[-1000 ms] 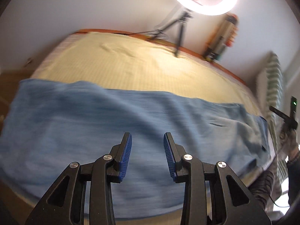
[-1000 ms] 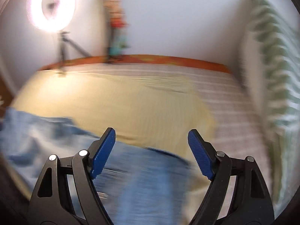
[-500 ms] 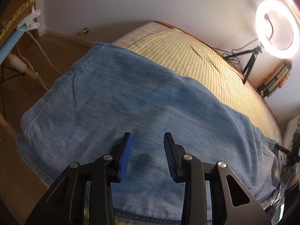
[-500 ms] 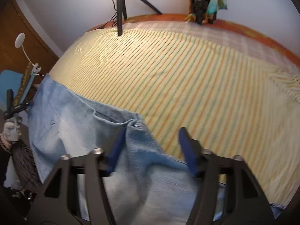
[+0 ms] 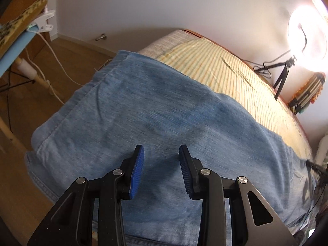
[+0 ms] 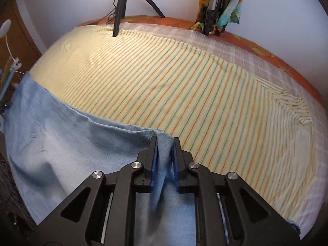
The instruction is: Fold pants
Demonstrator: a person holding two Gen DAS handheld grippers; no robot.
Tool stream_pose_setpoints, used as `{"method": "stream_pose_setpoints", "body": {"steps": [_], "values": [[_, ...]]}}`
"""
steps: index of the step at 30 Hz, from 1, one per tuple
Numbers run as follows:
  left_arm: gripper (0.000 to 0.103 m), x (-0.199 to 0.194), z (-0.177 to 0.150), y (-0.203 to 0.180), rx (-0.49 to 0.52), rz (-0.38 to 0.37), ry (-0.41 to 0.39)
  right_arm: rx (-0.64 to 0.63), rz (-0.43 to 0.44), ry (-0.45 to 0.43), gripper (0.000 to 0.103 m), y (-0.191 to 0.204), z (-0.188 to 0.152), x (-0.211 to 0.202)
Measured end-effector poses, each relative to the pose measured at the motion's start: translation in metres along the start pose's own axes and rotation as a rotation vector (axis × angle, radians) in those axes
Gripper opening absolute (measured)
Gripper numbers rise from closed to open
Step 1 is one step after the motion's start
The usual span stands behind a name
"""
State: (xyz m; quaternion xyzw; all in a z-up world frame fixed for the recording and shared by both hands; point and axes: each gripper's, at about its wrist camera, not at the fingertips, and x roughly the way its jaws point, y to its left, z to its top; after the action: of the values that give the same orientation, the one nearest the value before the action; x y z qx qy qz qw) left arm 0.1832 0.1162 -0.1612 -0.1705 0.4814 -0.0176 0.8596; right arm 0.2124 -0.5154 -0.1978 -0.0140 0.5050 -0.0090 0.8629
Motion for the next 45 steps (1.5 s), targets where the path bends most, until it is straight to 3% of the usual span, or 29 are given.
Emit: {"method": "stream_pose_setpoints", "body": {"steps": [2,5,9,16,21,31,33,35,39,41,45], "values": [[0.034,-0.006,0.003,0.006,-0.015,-0.007,-0.01,-0.027,-0.012,-0.027,0.023,0.011,-0.003,-0.018],[0.034,-0.017,0.011,0.018,-0.044,-0.009,-0.04,-0.07,0.0,-0.074,0.043,0.035,-0.01,-0.053],[0.047,-0.044,0.026,0.046,-0.113,-0.054,-0.085,-0.078,0.079,-0.094,0.044,0.062,-0.019,-0.083],[0.048,-0.079,0.042,0.109,-0.226,-0.098,-0.131,-0.14,0.166,-0.079,0.044,0.12,-0.031,-0.099],[0.048,-0.074,0.029,0.143,-0.3,-0.165,-0.099,-0.196,0.198,-0.065,0.044,0.169,-0.018,-0.096],[0.048,-0.036,0.002,0.171,-0.362,-0.239,0.014,-0.332,0.307,-0.065,0.044,0.281,0.056,-0.069],[0.048,-0.032,0.001,0.175,-0.366,-0.254,0.028,-0.354,0.343,-0.072,0.049,0.305,0.073,-0.062],[0.048,-0.029,0.002,0.176,-0.358,-0.254,0.048,-0.376,0.368,-0.087,0.055,0.331,0.091,-0.052],[0.049,-0.029,0.003,0.178,-0.345,-0.288,0.072,-0.389,0.437,-0.08,0.055,0.382,0.129,-0.024],[0.054,-0.031,0.004,0.177,-0.317,-0.306,0.097,-0.42,0.459,-0.071,0.055,0.411,0.147,-0.007],[0.055,-0.04,0.013,0.182,-0.268,-0.282,0.149,-0.433,0.531,-0.016,0.056,0.455,0.173,0.026]]}}
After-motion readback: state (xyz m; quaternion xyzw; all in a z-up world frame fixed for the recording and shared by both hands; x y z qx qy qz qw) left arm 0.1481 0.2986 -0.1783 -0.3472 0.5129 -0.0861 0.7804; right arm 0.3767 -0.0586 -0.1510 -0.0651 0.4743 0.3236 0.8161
